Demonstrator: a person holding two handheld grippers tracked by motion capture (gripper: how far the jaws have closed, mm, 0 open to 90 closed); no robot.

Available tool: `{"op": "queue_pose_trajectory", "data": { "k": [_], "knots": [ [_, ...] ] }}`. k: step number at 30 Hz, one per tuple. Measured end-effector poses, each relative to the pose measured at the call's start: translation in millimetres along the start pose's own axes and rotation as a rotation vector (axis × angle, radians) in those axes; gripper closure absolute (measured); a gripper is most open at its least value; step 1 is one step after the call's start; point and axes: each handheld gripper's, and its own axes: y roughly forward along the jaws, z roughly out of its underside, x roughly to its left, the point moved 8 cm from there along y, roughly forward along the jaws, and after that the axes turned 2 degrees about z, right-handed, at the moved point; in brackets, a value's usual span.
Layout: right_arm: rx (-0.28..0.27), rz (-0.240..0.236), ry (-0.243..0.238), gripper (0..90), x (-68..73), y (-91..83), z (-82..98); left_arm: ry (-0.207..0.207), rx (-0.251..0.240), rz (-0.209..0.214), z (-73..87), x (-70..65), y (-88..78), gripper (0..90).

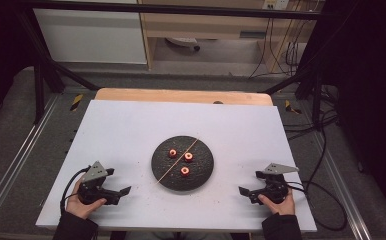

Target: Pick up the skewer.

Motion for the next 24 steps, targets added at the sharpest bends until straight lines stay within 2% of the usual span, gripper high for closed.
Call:
{"op": "queue_pose_trajectory", "data": {
  "k": [13,24],
  "knots": [
    [-0.005,0.004,-0.005,0.6,-1.1,-0.2,-1.5,0.003,0.004,0.001,-2.4,-1.5,0.9,5.0],
    [-0.014,-0.002,0.0,0.5,-0.8,-2.5,-3.3,0.009,0.009,0.013,-10.7,-7.3,3.6,4.3]
  ]
}}
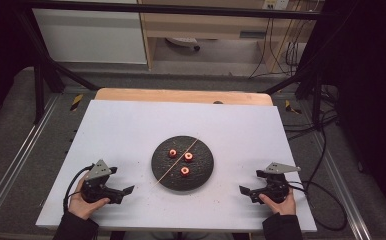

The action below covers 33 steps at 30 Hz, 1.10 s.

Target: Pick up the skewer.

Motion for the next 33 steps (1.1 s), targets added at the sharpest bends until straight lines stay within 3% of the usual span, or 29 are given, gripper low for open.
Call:
{"op": "queue_pose_trajectory", "data": {
  "k": [17,33],
  "knots": [
    [0.0,0.006,-0.01,0.5,1.0,-0.2,-1.7,0.017,0.031,-0.013,-16.8,-9.6,4.6,4.4],
    [0.004,0.007,-0.01,0.5,1.6,0.4,-1.6,0.054,0.064,-0.021,-49.3,-25.2,17.5,5.5]
  ]
}}
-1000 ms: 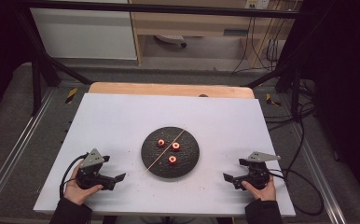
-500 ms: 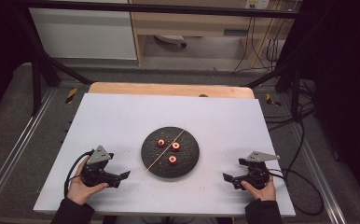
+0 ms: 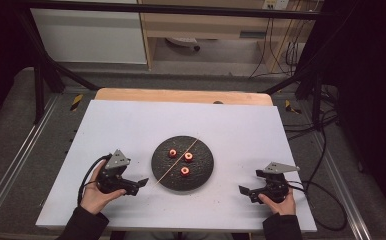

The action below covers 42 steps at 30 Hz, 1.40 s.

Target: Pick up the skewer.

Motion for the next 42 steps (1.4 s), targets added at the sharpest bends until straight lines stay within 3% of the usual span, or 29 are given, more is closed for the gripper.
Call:
{"op": "queue_pose_trajectory", "data": {
  "k": [13,26,42],
  "knots": [
    [0.003,-0.001,-0.006,0.5,0.0,0.7,0.4,0.028,0.054,0.009,-24.8,-16.0,26.0,8.0],
    [0.006,-0.003,-0.001,0.5,0.5,1.5,0.7,0.025,0.137,0.0,-33.6,-21.9,52.6,18.1],
    [0.007,-0.008,-0.007,0.6,0.6,2.0,0.9,0.013,0.258,0.024,-36.0,-30.6,76.4,49.7]
  ]
}}
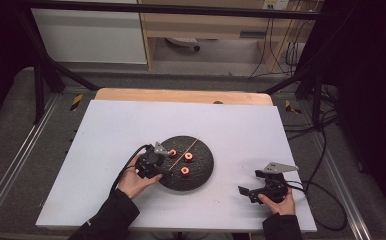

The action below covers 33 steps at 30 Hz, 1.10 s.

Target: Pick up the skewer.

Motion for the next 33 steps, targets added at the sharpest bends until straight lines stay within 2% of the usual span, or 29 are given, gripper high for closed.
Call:
{"op": "queue_pose_trajectory", "data": {
  "k": [3,8,17,27,33],
  "knots": [
    [0.0,0.0,0.0,0.6,0.1,0.0,0.0,-0.004,0.029,0.011,0.8,-1.6,2.7,56.1],
    [0.002,-0.001,0.001,0.6,0.3,-0.1,0.2,-0.004,0.041,0.011,-0.5,-4.1,3.6,64.9],
    [0.001,-0.003,-0.002,0.6,0.2,-0.2,0.2,-0.006,0.066,-0.016,-3.1,-6.7,6.5,79.4],
    [0.004,-0.005,0.001,0.6,0.6,-0.1,0.4,-0.03,0.061,-0.037,-3.8,-7.3,6.4,87.4],
    [0.004,-0.003,0.0,0.6,0.3,-0.4,0.4,-0.05,0.052,-0.038,-3.5,-7.2,4.8,87.8]
  ]
}}
